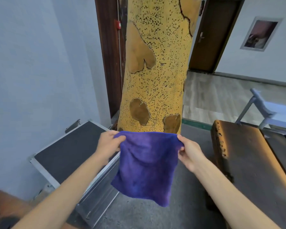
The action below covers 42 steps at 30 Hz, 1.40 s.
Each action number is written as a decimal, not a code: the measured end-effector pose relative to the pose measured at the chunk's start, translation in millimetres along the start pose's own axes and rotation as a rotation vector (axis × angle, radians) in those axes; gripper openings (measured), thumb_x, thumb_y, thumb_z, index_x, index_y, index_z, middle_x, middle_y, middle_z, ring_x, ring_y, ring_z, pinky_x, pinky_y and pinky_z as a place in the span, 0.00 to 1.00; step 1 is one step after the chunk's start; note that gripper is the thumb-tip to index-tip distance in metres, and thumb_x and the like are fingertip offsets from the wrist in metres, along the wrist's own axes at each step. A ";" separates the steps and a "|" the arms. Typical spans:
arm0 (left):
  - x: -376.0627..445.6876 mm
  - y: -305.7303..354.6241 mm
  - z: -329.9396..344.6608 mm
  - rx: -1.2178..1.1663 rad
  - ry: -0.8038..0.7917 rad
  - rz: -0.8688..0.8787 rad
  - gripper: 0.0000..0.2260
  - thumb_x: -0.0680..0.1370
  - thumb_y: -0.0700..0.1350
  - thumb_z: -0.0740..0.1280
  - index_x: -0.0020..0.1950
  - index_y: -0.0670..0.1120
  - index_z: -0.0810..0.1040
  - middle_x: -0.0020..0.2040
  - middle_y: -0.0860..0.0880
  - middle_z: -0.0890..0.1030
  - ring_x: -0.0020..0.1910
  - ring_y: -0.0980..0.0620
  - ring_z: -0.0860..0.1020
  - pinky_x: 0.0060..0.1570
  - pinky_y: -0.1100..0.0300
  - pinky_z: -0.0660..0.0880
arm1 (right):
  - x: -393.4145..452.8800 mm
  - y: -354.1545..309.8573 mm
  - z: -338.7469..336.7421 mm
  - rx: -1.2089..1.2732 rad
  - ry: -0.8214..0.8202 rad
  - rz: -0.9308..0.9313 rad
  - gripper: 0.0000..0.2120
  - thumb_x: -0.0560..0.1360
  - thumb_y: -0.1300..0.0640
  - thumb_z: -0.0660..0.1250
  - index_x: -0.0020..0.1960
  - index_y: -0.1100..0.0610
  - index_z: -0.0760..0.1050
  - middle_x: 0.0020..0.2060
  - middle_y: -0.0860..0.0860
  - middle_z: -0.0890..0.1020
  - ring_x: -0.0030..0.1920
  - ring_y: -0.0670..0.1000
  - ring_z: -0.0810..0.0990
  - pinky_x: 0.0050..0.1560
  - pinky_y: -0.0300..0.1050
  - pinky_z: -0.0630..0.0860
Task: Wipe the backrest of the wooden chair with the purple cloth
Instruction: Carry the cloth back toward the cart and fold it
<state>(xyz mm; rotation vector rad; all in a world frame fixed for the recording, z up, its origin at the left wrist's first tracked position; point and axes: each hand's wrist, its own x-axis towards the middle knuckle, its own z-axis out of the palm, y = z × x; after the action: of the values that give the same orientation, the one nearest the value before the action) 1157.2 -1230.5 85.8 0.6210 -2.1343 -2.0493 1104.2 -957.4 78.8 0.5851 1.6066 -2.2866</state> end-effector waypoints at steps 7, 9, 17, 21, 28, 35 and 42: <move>-32.4 -10.5 74.6 -0.116 -0.246 0.161 0.04 0.79 0.36 0.70 0.53 0.41 0.83 0.45 0.43 0.87 0.42 0.51 0.85 0.40 0.56 0.81 | -47.2 32.0 58.8 -0.227 -0.129 -0.214 0.12 0.82 0.60 0.65 0.47 0.58 0.86 0.33 0.57 0.79 0.26 0.46 0.73 0.37 0.42 0.81; -33.8 -11.4 75.0 -0.150 -0.341 0.203 0.07 0.78 0.39 0.70 0.55 0.44 0.83 0.43 0.48 0.87 0.41 0.53 0.84 0.40 0.59 0.81 | -53.8 25.9 59.7 -0.306 -0.136 -0.288 0.15 0.83 0.60 0.62 0.45 0.54 0.86 0.35 0.57 0.83 0.28 0.46 0.76 0.35 0.40 0.80; -15.2 -38.7 61.7 0.230 -0.382 0.362 0.09 0.72 0.47 0.78 0.51 0.55 0.86 0.46 0.54 0.84 0.44 0.53 0.81 0.49 0.56 0.77 | -51.5 3.6 44.9 -0.722 -0.366 -0.158 0.17 0.82 0.62 0.56 0.58 0.51 0.83 0.41 0.52 0.87 0.43 0.48 0.87 0.43 0.42 0.84; -10.3 -41.4 53.1 0.173 -0.528 0.295 0.07 0.73 0.47 0.74 0.49 0.57 0.88 0.45 0.49 0.78 0.46 0.54 0.78 0.52 0.58 0.74 | -44.1 -1.3 41.8 -1.239 -0.442 -0.431 0.27 0.74 0.63 0.54 0.59 0.39 0.82 0.41 0.47 0.88 0.40 0.45 0.87 0.38 0.39 0.80; 19.0 -31.9 36.4 0.334 -0.687 0.291 0.14 0.80 0.36 0.66 0.53 0.52 0.87 0.42 0.64 0.76 0.44 0.63 0.75 0.50 0.67 0.68 | -12.9 6.2 36.5 -1.779 -0.431 -0.452 0.26 0.69 0.48 0.64 0.67 0.37 0.71 0.48 0.46 0.80 0.51 0.54 0.80 0.51 0.53 0.81; 51.8 -26.7 51.6 0.373 -0.739 0.314 0.15 0.82 0.38 0.62 0.47 0.55 0.84 0.50 0.58 0.80 0.53 0.57 0.78 0.58 0.55 0.71 | 26.3 25.9 -9.1 -1.666 -0.392 -0.385 0.12 0.72 0.46 0.73 0.49 0.53 0.78 0.50 0.50 0.80 0.53 0.51 0.77 0.55 0.55 0.76; 93.3 -33.9 101.2 0.371 -0.788 0.267 0.15 0.82 0.36 0.64 0.47 0.53 0.85 0.49 0.51 0.84 0.48 0.56 0.79 0.51 0.59 0.72 | 34.3 14.7 -88.7 -1.310 -0.197 -0.425 0.11 0.71 0.51 0.76 0.39 0.50 0.74 0.38 0.48 0.82 0.40 0.48 0.80 0.45 0.51 0.78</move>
<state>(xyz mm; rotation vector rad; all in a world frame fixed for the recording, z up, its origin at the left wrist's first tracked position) 1042.9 -1170.9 26.7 -0.5409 -2.8274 -1.9426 1095.2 -879.0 23.8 -0.3234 2.7137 -0.9280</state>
